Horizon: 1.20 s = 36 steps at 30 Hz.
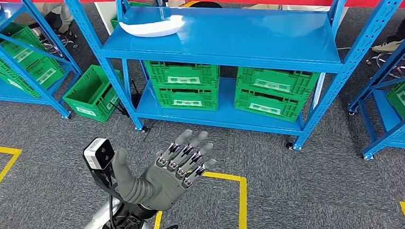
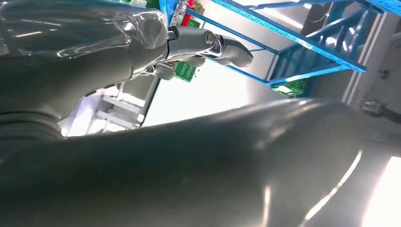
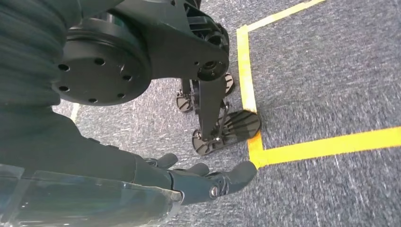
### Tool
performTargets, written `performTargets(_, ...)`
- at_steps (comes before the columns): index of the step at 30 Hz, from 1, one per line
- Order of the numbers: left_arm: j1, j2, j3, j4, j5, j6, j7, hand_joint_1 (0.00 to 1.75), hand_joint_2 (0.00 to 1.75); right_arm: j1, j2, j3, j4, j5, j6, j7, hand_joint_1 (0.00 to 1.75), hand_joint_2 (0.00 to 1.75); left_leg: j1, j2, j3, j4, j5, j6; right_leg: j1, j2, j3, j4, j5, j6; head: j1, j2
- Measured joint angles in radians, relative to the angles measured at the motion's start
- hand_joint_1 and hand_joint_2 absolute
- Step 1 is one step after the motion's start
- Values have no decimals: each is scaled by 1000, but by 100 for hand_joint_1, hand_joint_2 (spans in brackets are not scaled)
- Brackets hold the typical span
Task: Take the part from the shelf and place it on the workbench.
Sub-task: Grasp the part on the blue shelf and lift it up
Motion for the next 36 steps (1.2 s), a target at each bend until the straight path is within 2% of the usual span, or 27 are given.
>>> performTargets(2,0,2,0,-4,1,0,0,0,0,0,-1,0,0,0,0,0,0,175,4,1,-33,71,-43,-9,-2,1,2,-1,0,-12,0,0)
performTargets(4,1,5,0,-6,1,0,0,0,0,0,-1,1,1,0,0,0,0,175,5,2,-101,207,-103,-14,1,1,2,-1,-2,-17,0,0)
performTargets(5,3,6,0,-6,2,0,0,0,0,0,-1,1,2,0,0,0,0,131,5,2,-132,262,-118,-14,4,1,3,-1,-3,-18,-1,0)
performTargets(6,4,8,0,-6,2,0,0,0,0,0,-1,1,2,0,1,0,0,87,5,2,-147,284,-113,-12,6,2,3,-1,-3,-19,-1,0)
performTargets(7,5,9,0,-6,2,0,-1,0,0,0,-1,1,3,0,1,0,0,44,4,2,-143,264,-88,-7,8,3,5,-1,-3,-19,-1,0)
performTargets(8,5,10,0,-7,3,0,-2,0,0,0,-1,1,3,0,1,0,0,0,3,2,-120,208,-50,1,11,5,7,-1,-3,-19,-1,0)
performTargets(10,5,10,0,-11,6,-2,-7,0,0,-1,-1,2,3,1,3,4,0,0,-4,2,-59,71,12,21,14,8,9,-3,-3,-18,0,0)
performTargets(11,5,10,1,-13,5,-4,-12,0,0,-1,-1,4,4,2,4,9,0,0,-9,3,-40,29,25,29,13,8,9,-4,-2,-17,0,0)
performTargets(12,5,11,1,-14,2,-6,-19,0,0,0,-2,5,4,3,6,15,0,0,-14,3,-31,9,27,34,12,8,8,-5,-1,-15,1,0)
performTargets(15,8,11,3,-14,-18,-18,-42,0,0,1,-8,10,6,5,4,29,0,0,-18,5,-22,-15,39,43,14,4,7,-9,1,-4,1,0)
performTargets(16,8,9,3,-14,-23,-23,-50,0,0,1,-12,11,6,5,2,30,0,0,-15,6,-16,-28,48,47,17,2,-1,8,-9,-5,1,0)
performTargets(17,8,8,3,-13,-30,-29,-56,0,0,1,-17,12,6,5,-3,30,0,0,-13,8,-10,-40,55,50,20,1,-19,45,-29,-9,3,0)
performTargets(19,10,7,2,-9,-44,-39,-67,0,0,1,-27,14,7,6,-11,29,0,0,-13,9,-11,-46,60,53,21,0,-75,170,-85,-19,4,0)
performTargets(20,12,7,0,-5,-50,-42,-72,0,0,3,-32,16,8,9,-15,30,0,0,-13,9,-12,-46,60,53,20,0,-99,226,-105,-19,5,0)
performTargets(21,13,8,-1,-1,-56,-44,-78,0,0,5,-36,19,9,13,-17,31,0,0,-14,9,-12,-45,60,52,20,0,-110,252,-111,-14,5,0)
performTargets(22,15,9,-2,4,-60,-45,-84,0,0,6,-39,23,10,19,-18,32,0,0,-14,8,-11,-44,59,51,19,-1,-101,239,-101,-6,5,0)
performTargets(23,17,11,-3,7,-64,-45,-91,0,0,7,-40,27,11,25,-19,34,0,0,-14,7,-10,-42,57,49,18,-1,-74,185,-77,5,5,0)
performTargets(24,18,13,-3,10,-69,-47,-99,0,0,6,-41,31,12,31,-20,35,0,0,-14,6,-10,-38,54,44,16,-3,-36,109,-49,14,5,0)
performTargets(25,19,15,-2,12,-75,-51,-107,0,0,5,-42,35,12,36,-21,36,0,0,-17,5,-12,-31,49,39,16,-3,-2,43,-28,16,5,0)
performTargets(26,20,17,-1,14,-81,-56,-113,0,0,2,-42,39,12,39,-25,38,0,0,-19,5,-16,-24,45,33,16,-4,21,-1,-14,14,5,0)
performTargets(27,22,20,-1,14,-86,-62,-119,0,0,0,-42,43,12,41,-29,41,0,0,-22,4,-19,-19,42,29,17,-3,30,-21,-9,8,4,0)
performTargets(30,26,27,1,15,-97,-79,-125,0,0,-7,-41,54,12,42,-46,52,0,0,-19,4,-26,-9,35,23,14,-2,30,-22,-9,-8,2,0)
performTargets(31,27,29,1,15,-99,-82,-125,0,0,-11,-41,55,11,42,-50,54,0,0,-17,4,-34,9,21,18,11,-2,32,-23,-10,-13,2,0)
performTargets(32,27,30,1,15,-101,-84,-125,0,0,-15,-41,56,11,42,-52,56,0,0,-14,4,-52,48,-3,12,8,-2,34,-24,-10,-19,1,0)
performTargets(34,28,33,1,15,-103,-87,-125,0,0,-22,-42,57,10,42,-53,60,0,0,-8,4,-112,177,-64,0,9,-2,35,-24,-11,-25,0,0)
performTargets(35,29,34,1,15,-103,-87,-125,0,0,-23,-42,57,9,42,-53,62,0,0,-5,4,-144,240,-85,-4,9,-2,36,-24,-12,-25,0,0)
performTargets(36,30,35,1,16,-103,-88,-125,0,0,-24,-42,58,9,42,-53,63,0,0,-3,4,-164,276,-89,-5,10,-2,36,-24,-12,-25,0,0)
